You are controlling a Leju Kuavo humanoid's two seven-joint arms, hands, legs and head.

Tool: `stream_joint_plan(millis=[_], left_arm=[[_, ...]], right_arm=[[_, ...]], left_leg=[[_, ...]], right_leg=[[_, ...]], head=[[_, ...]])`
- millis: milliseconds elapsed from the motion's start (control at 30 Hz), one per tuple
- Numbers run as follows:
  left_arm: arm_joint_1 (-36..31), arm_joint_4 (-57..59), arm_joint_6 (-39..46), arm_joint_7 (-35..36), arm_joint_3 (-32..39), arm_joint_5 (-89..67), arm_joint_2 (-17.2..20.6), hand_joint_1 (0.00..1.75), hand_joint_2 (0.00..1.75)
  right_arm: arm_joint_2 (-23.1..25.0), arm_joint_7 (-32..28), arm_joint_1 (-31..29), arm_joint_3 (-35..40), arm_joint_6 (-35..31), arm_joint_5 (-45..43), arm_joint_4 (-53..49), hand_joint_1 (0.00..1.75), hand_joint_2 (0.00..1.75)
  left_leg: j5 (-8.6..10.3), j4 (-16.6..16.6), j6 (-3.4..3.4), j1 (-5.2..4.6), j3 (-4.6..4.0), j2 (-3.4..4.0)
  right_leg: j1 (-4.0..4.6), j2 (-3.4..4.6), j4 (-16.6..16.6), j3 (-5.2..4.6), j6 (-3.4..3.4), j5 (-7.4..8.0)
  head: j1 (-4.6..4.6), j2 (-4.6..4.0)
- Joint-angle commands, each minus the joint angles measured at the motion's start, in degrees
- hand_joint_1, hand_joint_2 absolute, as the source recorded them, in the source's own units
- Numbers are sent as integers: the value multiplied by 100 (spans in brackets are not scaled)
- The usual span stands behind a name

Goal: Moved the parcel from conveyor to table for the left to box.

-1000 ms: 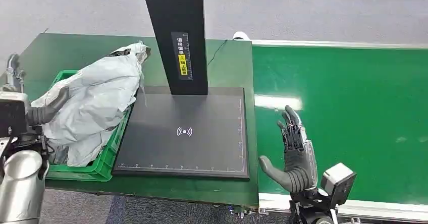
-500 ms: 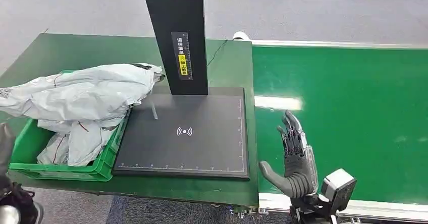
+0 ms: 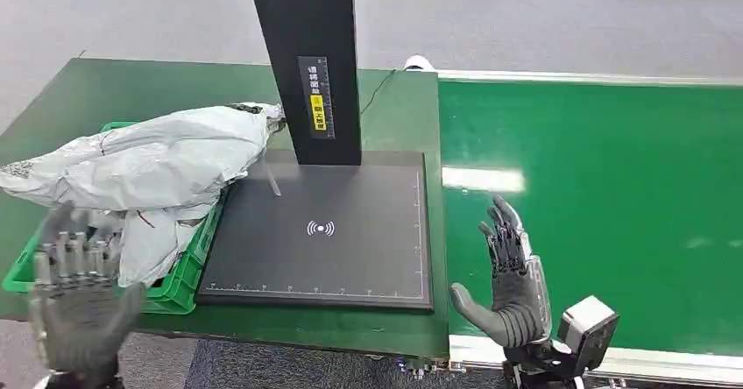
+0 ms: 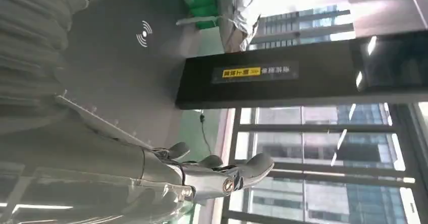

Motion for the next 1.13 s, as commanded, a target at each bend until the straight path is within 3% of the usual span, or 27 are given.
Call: stream_joint_plan(millis=[33,600,633,700,733,833,1133], left_arm=[[-105,1011,-1435,229,-866,-669,365,0,175],[-472,1942,-1582,304,-1151,-617,498,0,175],[-469,1938,-1568,253,-1137,-595,465,0,175],[-515,1957,-1559,222,-1135,-613,443,0,175],[-539,1966,-1466,166,-1062,-596,374,0,175],[-530,1885,-1210,59,-711,-142,89,0,175],[-292,1775,-1224,145,-629,-131,90,0,175]], right_arm=[[-64,9,-277,-44,144,-25,404,0,175],[102,124,-71,-7,184,36,312,0,175],[78,124,-38,16,195,34,305,0,0],[26,106,21,32,193,32,338,0,0],[9,99,36,44,196,34,363,0,175],[-25,104,128,78,113,166,335,0,175],[-238,56,92,218,74,131,538,0,175]], left_leg=[[3,-12,2,-2,13,-1],[3,-11,1,0,10,-1],[2,-8,1,0,10,-2],[3,-10,0,1,10,-2],[2,-8,0,1,9,-4],[2,-8,1,2,7,-4],[-1,-6,2,1,9,5]], right_leg=[[-1,-5,-11,13,-2,2],[1,-6,-10,9,-3,2],[1,-6,-8,9,-3,1],[2,-7,-11,10,-4,2],[2,-8,-9,9,-2,1],[3,-8,-10,7,-3,2],[2,1,-8,8,-2,1]], head=[[0,0],[0,0],[0,0],[0,0],[0,0],[-2,0],[0,0]])
